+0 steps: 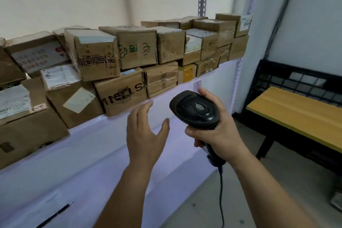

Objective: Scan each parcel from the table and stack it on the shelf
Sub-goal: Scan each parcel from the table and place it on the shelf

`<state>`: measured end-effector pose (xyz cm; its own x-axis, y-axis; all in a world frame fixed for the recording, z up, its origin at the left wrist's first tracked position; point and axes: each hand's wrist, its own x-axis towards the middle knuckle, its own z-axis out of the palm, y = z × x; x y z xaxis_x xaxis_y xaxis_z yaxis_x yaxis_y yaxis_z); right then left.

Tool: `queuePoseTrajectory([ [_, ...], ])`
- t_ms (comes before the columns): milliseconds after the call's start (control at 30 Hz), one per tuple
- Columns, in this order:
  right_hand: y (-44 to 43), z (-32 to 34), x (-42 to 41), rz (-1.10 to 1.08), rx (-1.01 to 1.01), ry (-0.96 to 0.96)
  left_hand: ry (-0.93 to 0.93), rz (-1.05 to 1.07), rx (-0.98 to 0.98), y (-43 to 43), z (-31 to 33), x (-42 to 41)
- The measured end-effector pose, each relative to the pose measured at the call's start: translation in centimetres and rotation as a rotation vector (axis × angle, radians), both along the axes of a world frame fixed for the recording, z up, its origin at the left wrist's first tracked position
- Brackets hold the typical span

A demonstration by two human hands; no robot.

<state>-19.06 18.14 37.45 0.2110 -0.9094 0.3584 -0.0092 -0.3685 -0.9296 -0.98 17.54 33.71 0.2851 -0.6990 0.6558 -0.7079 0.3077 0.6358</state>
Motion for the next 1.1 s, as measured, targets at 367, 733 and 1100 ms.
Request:
queuePoseTrajectory([
  [367, 4.1, -2.6, -11.1, -0.255, 0.061, -0.064, -0.124, -0.262, 0.164, -1.8, -4.8, -10.5],
  [733, 8.0, -3.0, -27.9, -0.445, 0.009, -0.059, -0.167, -0.44, 0.211, -1.1, -4.4, -28.6],
  [1100, 13.6, -3.5, -44.6, -0.647, -0.015, -0.032, -0.169, -0.663, 0.201, 0.8, -5.1, -48.0],
])
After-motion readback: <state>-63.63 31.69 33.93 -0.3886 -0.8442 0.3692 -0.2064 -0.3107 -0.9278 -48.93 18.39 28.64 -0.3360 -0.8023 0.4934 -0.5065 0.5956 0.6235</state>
